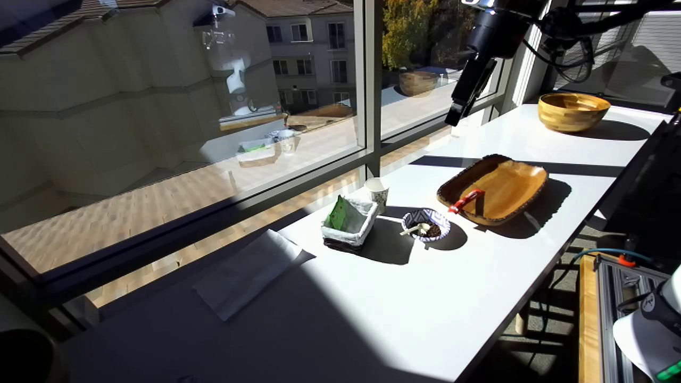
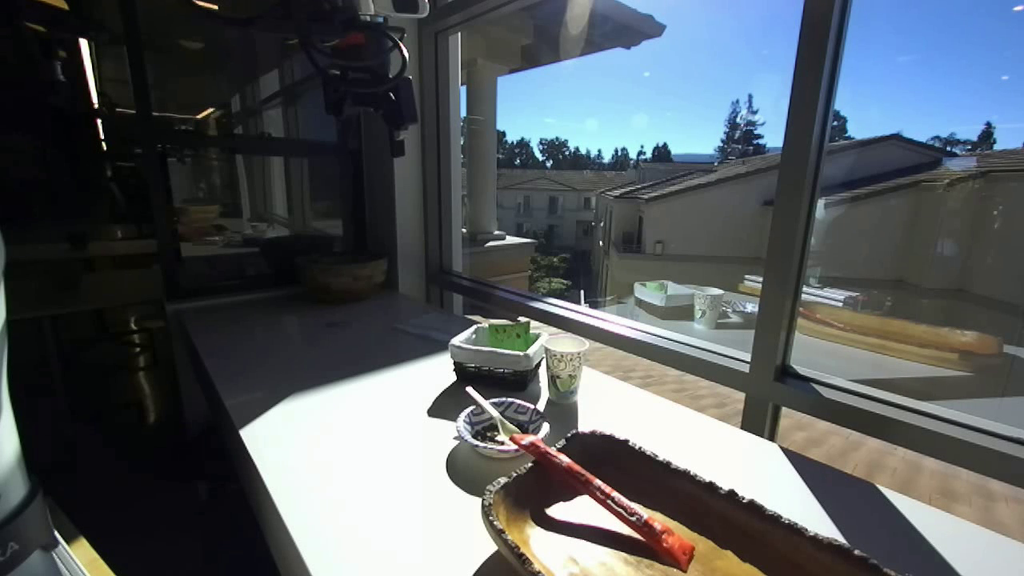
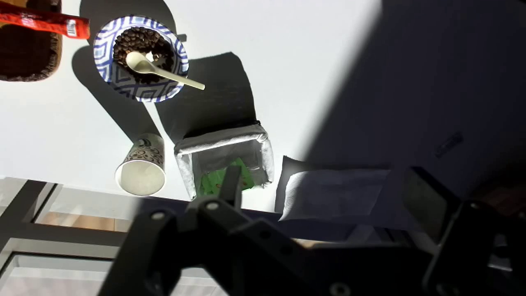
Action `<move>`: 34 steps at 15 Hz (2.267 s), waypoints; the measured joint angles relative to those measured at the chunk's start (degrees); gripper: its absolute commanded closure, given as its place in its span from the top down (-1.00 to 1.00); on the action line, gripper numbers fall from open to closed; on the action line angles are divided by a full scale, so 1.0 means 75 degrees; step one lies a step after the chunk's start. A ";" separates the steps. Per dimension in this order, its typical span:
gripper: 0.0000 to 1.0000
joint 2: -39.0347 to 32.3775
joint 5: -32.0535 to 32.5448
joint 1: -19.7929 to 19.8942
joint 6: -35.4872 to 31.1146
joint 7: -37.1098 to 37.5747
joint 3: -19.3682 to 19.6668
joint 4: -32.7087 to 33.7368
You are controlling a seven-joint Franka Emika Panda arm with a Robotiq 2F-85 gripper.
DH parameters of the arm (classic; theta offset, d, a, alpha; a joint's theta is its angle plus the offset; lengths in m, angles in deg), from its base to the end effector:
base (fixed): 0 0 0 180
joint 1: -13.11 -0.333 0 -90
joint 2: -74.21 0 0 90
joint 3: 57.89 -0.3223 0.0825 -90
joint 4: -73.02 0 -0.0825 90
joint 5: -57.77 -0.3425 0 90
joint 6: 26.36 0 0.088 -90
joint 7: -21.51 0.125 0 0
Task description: Take a scoop of the coffee grounds in the bowl using the spoon, empty them into the cup and place the spoon back
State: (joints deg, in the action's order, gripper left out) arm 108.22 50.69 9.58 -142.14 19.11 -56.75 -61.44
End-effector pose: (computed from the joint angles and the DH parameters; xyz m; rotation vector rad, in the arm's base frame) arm 0.3573 0.0227 0.5686 -2.9851 -0.0697 -0.4011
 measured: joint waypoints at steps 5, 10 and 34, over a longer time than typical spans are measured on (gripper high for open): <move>1.00 0.0000 0.0000 0.0000 0.0000 0.0000 0.0000 0.0000; 1.00 0.0000 0.0000 0.0000 0.0000 0.0000 0.0000 0.0000; 1.00 -0.1414 -0.0872 -0.0570 -0.0041 -0.5879 0.1913 0.0430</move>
State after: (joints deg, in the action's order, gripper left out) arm 97.62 44.15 5.30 -142.45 -24.98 -42.41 -58.22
